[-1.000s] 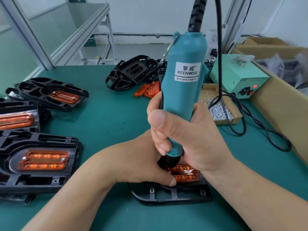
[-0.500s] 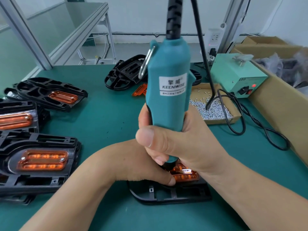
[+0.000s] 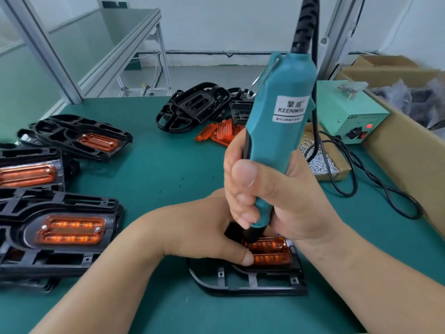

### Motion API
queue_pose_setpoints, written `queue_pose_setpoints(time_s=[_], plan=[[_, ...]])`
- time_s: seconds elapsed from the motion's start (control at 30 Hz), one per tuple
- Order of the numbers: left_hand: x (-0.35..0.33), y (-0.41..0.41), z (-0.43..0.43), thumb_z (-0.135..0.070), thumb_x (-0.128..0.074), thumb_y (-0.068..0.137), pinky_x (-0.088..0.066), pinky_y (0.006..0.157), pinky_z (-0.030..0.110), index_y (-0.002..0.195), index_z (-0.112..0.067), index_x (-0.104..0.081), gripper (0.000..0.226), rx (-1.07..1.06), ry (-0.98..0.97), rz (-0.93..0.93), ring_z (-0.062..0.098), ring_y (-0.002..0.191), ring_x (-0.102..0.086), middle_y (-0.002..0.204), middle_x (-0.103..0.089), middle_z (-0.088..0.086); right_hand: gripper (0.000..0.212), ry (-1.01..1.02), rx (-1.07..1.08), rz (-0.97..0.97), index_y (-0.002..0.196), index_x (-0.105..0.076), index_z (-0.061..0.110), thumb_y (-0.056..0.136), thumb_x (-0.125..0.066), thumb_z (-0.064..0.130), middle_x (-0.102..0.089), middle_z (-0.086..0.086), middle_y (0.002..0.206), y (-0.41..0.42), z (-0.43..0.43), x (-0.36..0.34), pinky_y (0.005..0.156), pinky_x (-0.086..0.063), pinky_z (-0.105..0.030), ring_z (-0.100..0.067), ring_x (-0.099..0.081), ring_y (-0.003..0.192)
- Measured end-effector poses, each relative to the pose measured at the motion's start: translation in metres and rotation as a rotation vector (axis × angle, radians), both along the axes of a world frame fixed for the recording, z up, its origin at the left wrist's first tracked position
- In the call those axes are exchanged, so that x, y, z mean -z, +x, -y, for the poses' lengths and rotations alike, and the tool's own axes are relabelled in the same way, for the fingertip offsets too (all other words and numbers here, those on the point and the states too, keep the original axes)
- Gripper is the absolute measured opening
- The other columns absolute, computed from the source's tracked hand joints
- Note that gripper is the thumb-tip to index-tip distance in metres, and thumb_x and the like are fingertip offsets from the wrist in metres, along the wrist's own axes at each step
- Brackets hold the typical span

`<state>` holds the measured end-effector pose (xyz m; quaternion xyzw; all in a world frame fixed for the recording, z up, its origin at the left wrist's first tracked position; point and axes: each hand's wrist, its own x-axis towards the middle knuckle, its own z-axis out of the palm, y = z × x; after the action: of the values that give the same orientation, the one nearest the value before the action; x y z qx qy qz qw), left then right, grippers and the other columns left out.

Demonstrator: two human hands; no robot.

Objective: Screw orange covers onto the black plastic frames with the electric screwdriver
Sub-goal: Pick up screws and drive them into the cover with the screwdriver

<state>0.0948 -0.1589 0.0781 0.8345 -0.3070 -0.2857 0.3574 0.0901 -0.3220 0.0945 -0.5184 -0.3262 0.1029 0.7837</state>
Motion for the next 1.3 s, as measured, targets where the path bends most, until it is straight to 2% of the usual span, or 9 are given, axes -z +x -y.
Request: queue_pose_setpoints(time_s=[0.27,0.4,0.53,0.77,0.87,1.0,1.13,1.23,1.3], plan=[[0.0,0.0027,-0.0051,-0.015,-0.08,0.089,-0.052,0.097,0.021,0.12,-0.03,-0.065,0.038,-0.002,-0.04,-0.086,0.0,0.111,-0.066,0.116,-0.072,-0.014,0.033,-0.01,-0.053,-0.006,0.087,-0.053,0.006,0.095,-0.077,0.027,-0.045,-0.014,0.059,0.0031,0.0056,0.0011,0.051,-0.048,-0.03,-0.02,-0.048,0.043],[-0.0042,0.0014,-0.0048,-0.016,-0.078,0.09,-0.051,0.081,0.012,0.104,-0.049,-0.064,0.039,-0.003,-0.034,-0.059,-0.006,0.096,-0.066,0.102,-0.071,-0.022,0.02,-0.033,-0.039,0.017,0.089,-0.056,0.008,0.096,-0.073,0.017,-0.047,-0.015,0.06,0.0031,0.0079,0.0013,0.053,-0.049,-0.031,-0.022,-0.05,0.044],[-0.0071,0.0018,-0.0032,-0.015,-0.079,0.09,-0.043,0.072,0.002,0.081,-0.062,-0.057,0.052,-0.009,-0.041,-0.035,-0.016,0.079,-0.06,0.082,-0.063,-0.035,0.038,-0.022,-0.059,0.001,0.088,-0.054,0.004,0.094,-0.078,0.032,-0.05,-0.011,0.063,0.0029,0.0075,0.0016,0.053,-0.05,-0.032,-0.02,-0.051,0.046],[-0.0019,0.0022,-0.0022,-0.01,-0.08,0.089,-0.049,0.083,0.008,0.096,-0.028,-0.071,0.021,-0.019,-0.079,-0.052,-0.003,0.097,-0.07,0.099,-0.076,-0.017,0.04,0.031,-0.014,-0.005,0.086,-0.051,0.002,0.093,-0.077,0.031,-0.051,-0.007,0.063,0.0034,0.0061,0.0021,0.051,-0.049,-0.031,-0.02,-0.05,0.044],[-0.0003,0.003,-0.0025,-0.014,-0.081,0.089,-0.055,0.091,0.026,0.101,-0.02,-0.071,0.017,-0.02,-0.06,-0.024,0.005,0.1,-0.07,0.103,-0.075,-0.01,0.042,0.049,-0.039,0.004,0.086,-0.049,-0.001,0.094,-0.077,0.029,-0.052,-0.005,0.063,0.0032,0.0067,0.0024,0.051,-0.049,-0.03,-0.019,-0.05,0.044],[0.0007,0.0043,-0.0022,-0.015,-0.082,0.088,-0.054,0.09,0.03,0.1,-0.02,-0.068,0.019,-0.02,-0.047,-0.018,0.011,0.097,-0.07,0.1,-0.074,-0.002,0.031,0.059,-0.067,0.0,0.092,-0.056,0.005,0.092,-0.079,0.027,-0.05,-0.009,0.062,0.0038,0.0082,0.0003,0.051,-0.049,-0.032,-0.021,-0.051,0.044],[0.0023,0.0038,-0.004,-0.02,-0.084,0.086,-0.053,0.094,0.022,0.104,-0.035,-0.068,0.028,-0.038,-0.046,-0.047,-0.001,0.104,-0.069,0.107,-0.074,-0.018,0.036,-0.005,-0.037,0.042,0.094,-0.057,0.007,0.093,-0.079,0.035,-0.053,-0.018,0.066,0.0036,0.0096,-0.0017,0.054,-0.049,-0.039,-0.026,-0.055,0.05],[0.0009,0.0037,-0.004,-0.016,-0.083,0.087,-0.053,0.096,0.023,0.105,-0.03,-0.071,0.026,-0.03,-0.046,-0.066,0.0,0.104,-0.069,0.106,-0.075,-0.016,0.046,-0.041,0.117,0.08,0.101,-0.063,0.011,0.086,-0.081,0.051,-0.055,-0.034,0.073,-0.0007,0.0073,-0.0028,0.049,-0.049,-0.049,-0.027,-0.061,0.055],[-0.0004,0.0046,-0.0036,-0.013,-0.081,0.089,-0.053,0.1,0.033,0.106,-0.021,-0.073,0.02,-0.008,-0.027,-0.073,0.006,0.105,-0.07,0.106,-0.076,-0.01,0.054,-0.022,0.278,0.058,0.106,-0.061,0.011,0.082,-0.083,0.054,-0.063,-0.028,0.076,-0.0048,0.0043,-0.0028,0.051,-0.051,-0.042,-0.03,-0.064,0.053]])
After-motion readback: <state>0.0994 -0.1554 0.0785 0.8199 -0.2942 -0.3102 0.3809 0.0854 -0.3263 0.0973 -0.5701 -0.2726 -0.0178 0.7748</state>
